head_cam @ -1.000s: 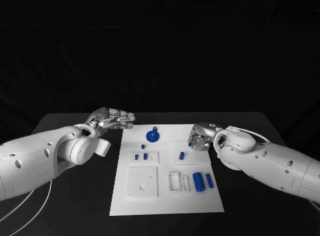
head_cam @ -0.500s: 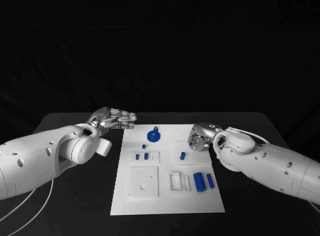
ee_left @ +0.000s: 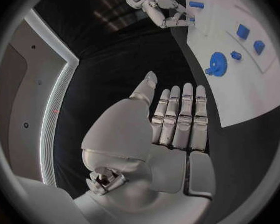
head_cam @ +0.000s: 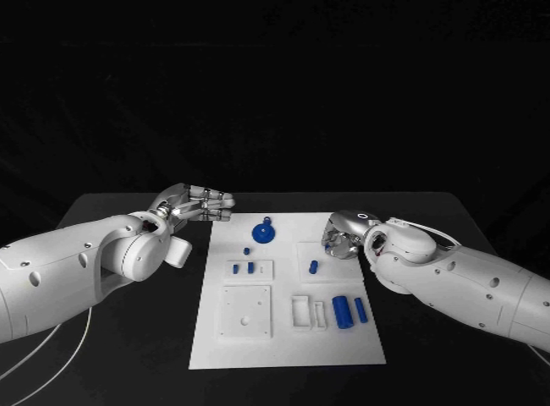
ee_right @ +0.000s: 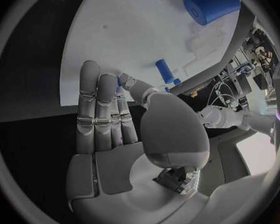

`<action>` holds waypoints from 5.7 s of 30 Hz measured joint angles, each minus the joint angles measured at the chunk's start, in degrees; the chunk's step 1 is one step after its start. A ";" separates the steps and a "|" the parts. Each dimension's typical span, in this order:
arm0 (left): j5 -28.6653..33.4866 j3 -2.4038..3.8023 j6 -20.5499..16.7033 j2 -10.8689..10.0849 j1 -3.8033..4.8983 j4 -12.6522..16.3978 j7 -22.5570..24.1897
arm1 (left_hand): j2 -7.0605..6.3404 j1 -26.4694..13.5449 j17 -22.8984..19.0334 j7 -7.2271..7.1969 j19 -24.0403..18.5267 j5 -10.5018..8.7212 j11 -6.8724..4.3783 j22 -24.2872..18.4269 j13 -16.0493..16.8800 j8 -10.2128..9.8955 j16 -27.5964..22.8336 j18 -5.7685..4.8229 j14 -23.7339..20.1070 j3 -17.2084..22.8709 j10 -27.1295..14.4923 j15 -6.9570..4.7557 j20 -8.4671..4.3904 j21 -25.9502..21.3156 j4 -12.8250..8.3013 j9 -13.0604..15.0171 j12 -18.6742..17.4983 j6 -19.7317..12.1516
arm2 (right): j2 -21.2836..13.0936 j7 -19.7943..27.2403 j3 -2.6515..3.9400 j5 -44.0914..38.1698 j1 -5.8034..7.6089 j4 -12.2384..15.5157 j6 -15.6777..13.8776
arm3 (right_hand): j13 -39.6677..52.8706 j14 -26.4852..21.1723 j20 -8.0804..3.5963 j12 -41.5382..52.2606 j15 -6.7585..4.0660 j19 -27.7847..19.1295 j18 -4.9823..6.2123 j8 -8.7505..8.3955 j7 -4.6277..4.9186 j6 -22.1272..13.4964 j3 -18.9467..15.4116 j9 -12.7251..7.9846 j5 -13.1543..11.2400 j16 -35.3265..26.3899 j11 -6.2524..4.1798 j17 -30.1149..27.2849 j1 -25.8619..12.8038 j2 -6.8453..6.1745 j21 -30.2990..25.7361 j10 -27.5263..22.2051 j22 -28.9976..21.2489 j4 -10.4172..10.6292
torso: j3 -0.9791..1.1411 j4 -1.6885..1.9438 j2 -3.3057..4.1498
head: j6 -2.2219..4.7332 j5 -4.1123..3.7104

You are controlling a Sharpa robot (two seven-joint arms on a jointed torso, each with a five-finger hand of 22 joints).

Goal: Assemble the parts on the task board

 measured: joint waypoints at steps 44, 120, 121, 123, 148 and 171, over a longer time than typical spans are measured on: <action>0.00 0.00 0.13 0.19 0.00 -1.37 -0.21 | 0.48 -0.03 0.11 0.00 1.22 -0.34 0.21 0.10 0.00 0.00 0.00 -0.01 1.25 -0.66 -0.62 -0.22 -0.42 0.87 0.02 0.00 0.00 0.00 | -0.59 -3.40 1.63 -4.13 -1.11 2.62 -4.31 | 0.25 -0.50 -1.11 -0.13 -0.73 -0.12 -0.73 -0.09 -0.88 2.56 4.93 0.18 3.58 3.88 -0.90 -4.11 -1.79 -0.25 -0.31 2.71 9.55 -1.71 | 0.03 -0.09 -0.05 | -0.07 -0.06; 2.66 0.04 -5.39 4.42 0.02 -4.43 5.41 | 0.70 0.19 0.08 -0.51 1.22 -0.12 -0.01 0.04 0.00 0.00 0.00 -0.02 1.25 -0.65 -0.39 -0.21 -0.42 0.87 -0.77 0.00 0.00 0.51 | 6.79 0.15 -3.60 -5.58 -6.56 13.44 -4.44 | 0.07 -0.49 -0.90 -0.43 -0.71 0.91 -0.69 0.04 -0.67 2.53 3.71 0.18 4.75 4.32 -0.56 -5.15 -1.49 0.51 -3.60 2.58 15.58 -1.96 | -0.26 -0.08 -0.25 | -2.08 5.49; 2.66 0.04 -5.38 4.41 0.02 -4.44 5.41 | 0.70 0.19 0.09 -0.51 1.22 -0.12 0.00 0.04 0.00 0.00 0.00 -0.02 1.25 -0.65 -0.39 -0.21 -0.42 0.87 -0.77 0.00 0.00 0.51 | 6.77 0.12 -3.60 -5.63 -6.58 13.44 -4.39 | 0.07 -0.49 -0.90 -0.43 -0.71 0.91 -0.69 0.04 -0.67 2.53 3.70 0.19 4.75 4.32 -0.55 -5.15 -1.49 0.51 -3.60 2.58 15.58 -1.96 | -0.26 -0.08 -0.25 | -2.10 5.49; 2.68 0.04 -5.38 4.41 0.02 -4.46 5.41 | 0.70 0.19 0.08 -0.51 1.22 -0.12 0.00 0.04 0.00 0.00 0.00 -0.02 1.25 -0.65 -0.39 -0.21 -0.42 0.87 -0.77 0.00 0.00 0.51 | 6.73 0.07 -3.60 -5.72 -6.60 13.48 -4.28 | 0.06 -0.49 -0.90 -0.43 -0.71 0.91 -0.69 0.04 -0.67 2.52 3.70 0.19 4.74 4.32 -0.55 -5.15 -1.49 0.51 -3.60 2.58 15.58 -1.96 | -0.23 -0.09 -0.25 | -2.15 5.51; 2.86 0.05 -5.17 4.47 0.01 -4.75 5.27 | 0.70 0.19 0.08 -0.51 1.22 -0.12 0.00 0.04 0.00 0.00 0.00 -0.02 1.25 -0.65 -0.39 -0.21 -0.42 0.87 -0.77 0.00 0.00 0.51 | 8.19 -1.28 -4.93 -8.82 -6.35 12.45 -4.44 | 0.24 -0.49 -0.80 -0.44 -0.71 1.01 -0.65 -0.14 -0.88 2.53 3.96 0.18 4.06 4.28 -0.69 -5.35 -1.64 0.35 -4.41 2.71 16.91 -2.36 | -0.29 -0.03 -0.26 | -2.23 5.47; 4.57 0.04 -5.63 4.37 0.03 -4.58 5.28 | 0.70 0.19 0.08 0.22 1.22 -0.12 0.00 0.04 0.00 0.00 0.00 -0.02 1.25 -0.81 -0.39 -0.21 -0.42 0.87 -0.93 -0.01 0.00 -0.25 | 6.34 -1.11 -6.24 -7.00 -6.65 13.73 -8.06 | -0.13 -1.67 1.88 -0.35 1.86 1.41 2.11 0.22 1.08 -8.23 -12.51 -0.11 2.80 1.17 4.14 -11.20 3.13 -3.62 -12.41 -16.04 11.47 1.31 | -0.29 -0.07 -0.26 | -2.41 5.52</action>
